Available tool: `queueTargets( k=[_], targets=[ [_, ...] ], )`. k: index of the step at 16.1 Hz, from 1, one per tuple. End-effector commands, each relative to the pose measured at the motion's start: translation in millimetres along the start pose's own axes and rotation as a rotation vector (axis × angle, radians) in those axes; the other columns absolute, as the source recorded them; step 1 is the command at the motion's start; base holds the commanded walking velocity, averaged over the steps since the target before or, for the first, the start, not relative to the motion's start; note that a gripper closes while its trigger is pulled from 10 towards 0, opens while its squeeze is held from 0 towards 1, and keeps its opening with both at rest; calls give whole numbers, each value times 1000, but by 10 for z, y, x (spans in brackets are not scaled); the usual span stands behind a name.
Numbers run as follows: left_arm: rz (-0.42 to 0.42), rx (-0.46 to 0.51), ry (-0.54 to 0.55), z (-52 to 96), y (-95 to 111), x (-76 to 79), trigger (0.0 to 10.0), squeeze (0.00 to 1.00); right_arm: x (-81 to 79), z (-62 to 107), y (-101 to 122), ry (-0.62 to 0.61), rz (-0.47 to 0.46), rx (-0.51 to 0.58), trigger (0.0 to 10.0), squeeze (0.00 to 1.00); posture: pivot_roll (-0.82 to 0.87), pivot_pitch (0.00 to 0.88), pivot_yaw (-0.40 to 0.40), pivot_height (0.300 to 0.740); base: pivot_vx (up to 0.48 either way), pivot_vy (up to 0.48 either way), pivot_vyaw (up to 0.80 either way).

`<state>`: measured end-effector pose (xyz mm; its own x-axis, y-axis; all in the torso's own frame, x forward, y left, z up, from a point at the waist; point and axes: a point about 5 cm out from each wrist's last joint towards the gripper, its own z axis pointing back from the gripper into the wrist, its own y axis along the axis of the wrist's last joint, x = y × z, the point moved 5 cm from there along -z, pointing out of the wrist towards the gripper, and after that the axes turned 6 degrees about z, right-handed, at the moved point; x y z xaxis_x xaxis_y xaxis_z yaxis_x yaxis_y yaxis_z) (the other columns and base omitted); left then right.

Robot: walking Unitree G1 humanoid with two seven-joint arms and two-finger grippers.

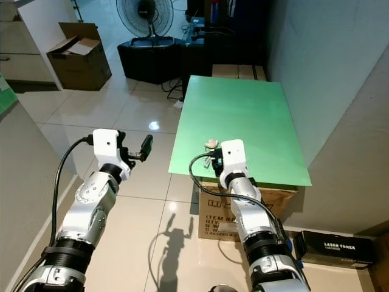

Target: Hang keys on a hook

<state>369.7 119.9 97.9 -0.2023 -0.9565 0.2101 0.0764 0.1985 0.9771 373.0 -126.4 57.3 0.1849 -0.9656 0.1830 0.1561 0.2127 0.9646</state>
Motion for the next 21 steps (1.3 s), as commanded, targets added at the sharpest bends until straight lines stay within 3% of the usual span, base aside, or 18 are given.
queueTargets(
  k=[1, 4, 5, 10, 13, 21],
  targets=[
    [-13, -7, 2, -6, -7, 7, 10000, 0, 11, 7, 16, -2, 3, 13, 10000, 1000, -89, 0, 77, 740, 0, 0, 0],
    [-13, -13, 1, -13, -16, 13, 10000, 0, 14, 2, 10, 2, 22, 8, 10000, 1000, -89, 0, 79, 740, 0, 0, 0],
    [-41, -20, 0, -19, -18, 6, 10000, 0, -7, -6, 21, 5, 47, 9, 10000, 0, -90, 0, 81, 740, 0, 0, 0],
    [-102, -20, -12, -20, -21, 18, 10000, 0, -46, -10, 29, 18, 42, 15, 10000, 0, -82, 0, 87, 740, 0, 0, 0],
    [-90, -12, -15, -4, -6, 27, 10000, 0, -69, 3, 17, 23, 48, 15, 10000, 0, -76, 0, 85, 740, 0, 0, 0],
    [-111, -2, -14, 21, -4, 46, 10000, 0, -81, 21, 0, 35, 64, 10, 10000, 0, -87, 0, 82, 740, 424, 0, 0]
  ],
)
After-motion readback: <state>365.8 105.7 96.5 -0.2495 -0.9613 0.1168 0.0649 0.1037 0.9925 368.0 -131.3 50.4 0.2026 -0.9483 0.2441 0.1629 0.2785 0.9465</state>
